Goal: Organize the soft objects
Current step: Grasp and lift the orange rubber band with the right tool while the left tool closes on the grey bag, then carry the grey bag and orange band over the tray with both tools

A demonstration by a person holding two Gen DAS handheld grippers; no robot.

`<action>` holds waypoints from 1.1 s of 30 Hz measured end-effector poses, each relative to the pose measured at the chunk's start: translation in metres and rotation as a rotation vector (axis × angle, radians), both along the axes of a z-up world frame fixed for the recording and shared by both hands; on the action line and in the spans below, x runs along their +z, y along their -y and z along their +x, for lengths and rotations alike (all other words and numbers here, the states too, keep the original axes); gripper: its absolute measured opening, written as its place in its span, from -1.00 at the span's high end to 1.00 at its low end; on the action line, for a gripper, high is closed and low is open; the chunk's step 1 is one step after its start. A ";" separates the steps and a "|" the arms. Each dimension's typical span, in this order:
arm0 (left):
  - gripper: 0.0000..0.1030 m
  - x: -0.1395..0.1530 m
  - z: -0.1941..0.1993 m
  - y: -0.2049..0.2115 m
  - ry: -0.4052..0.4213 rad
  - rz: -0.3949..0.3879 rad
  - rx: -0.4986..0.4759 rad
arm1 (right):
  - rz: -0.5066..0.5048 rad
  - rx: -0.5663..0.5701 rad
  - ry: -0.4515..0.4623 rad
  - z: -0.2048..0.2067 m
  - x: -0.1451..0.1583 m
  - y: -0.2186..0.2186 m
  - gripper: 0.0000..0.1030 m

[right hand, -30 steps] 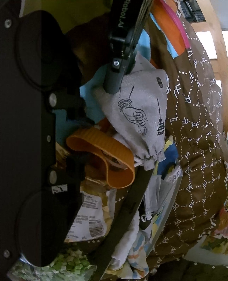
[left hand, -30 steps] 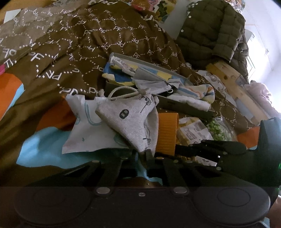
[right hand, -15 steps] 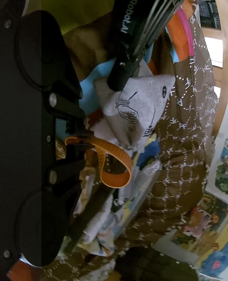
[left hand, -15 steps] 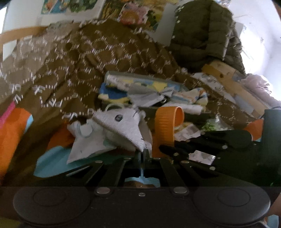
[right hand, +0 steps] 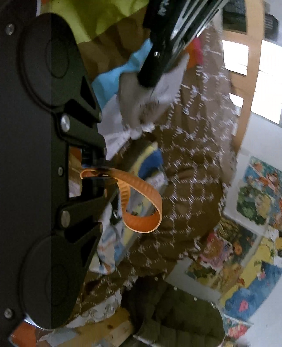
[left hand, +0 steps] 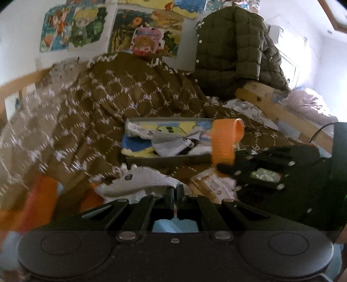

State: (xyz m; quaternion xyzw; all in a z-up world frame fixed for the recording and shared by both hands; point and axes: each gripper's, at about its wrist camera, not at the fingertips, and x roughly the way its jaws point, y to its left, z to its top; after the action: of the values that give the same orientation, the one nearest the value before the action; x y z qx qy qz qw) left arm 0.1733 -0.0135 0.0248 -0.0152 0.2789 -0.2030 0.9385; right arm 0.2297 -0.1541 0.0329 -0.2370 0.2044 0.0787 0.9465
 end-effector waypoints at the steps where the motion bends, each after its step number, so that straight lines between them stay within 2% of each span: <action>1: 1.00 0.006 -0.001 0.000 -0.002 0.017 0.000 | 0.007 -0.005 0.016 -0.003 0.006 0.003 0.97; 5: 1.00 0.032 -0.008 0.002 0.027 0.117 -0.008 | 0.035 -0.009 0.066 -0.008 0.021 0.015 0.97; 7: 1.00 0.046 -0.010 0.004 0.047 0.139 -0.005 | 0.054 -0.003 0.083 -0.010 0.028 0.023 0.97; 14: 1.00 0.089 0.002 0.023 0.105 0.144 0.013 | 0.113 0.011 0.117 -0.009 0.040 0.047 0.96; 19: 0.99 0.110 0.035 0.041 0.118 0.095 0.039 | 0.159 -0.018 0.133 0.007 0.042 0.065 0.96; 23: 0.99 0.118 0.069 0.057 0.133 0.049 0.053 | 0.208 -0.045 0.142 0.028 0.040 0.085 0.96; 26: 0.99 0.118 0.100 0.072 0.144 0.031 0.061 | 0.282 -0.056 0.147 0.044 0.037 0.106 0.96; 33: 0.99 0.097 0.163 0.114 0.160 0.016 0.055 | 0.360 -0.092 0.092 0.084 0.013 0.132 0.96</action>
State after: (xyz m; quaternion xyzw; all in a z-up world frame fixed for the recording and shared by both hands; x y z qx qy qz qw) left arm 0.3366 -0.1277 0.1219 0.0012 0.2039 -0.1755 0.9631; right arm 0.3141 -0.2865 0.0460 -0.0573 0.1542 0.0596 0.9846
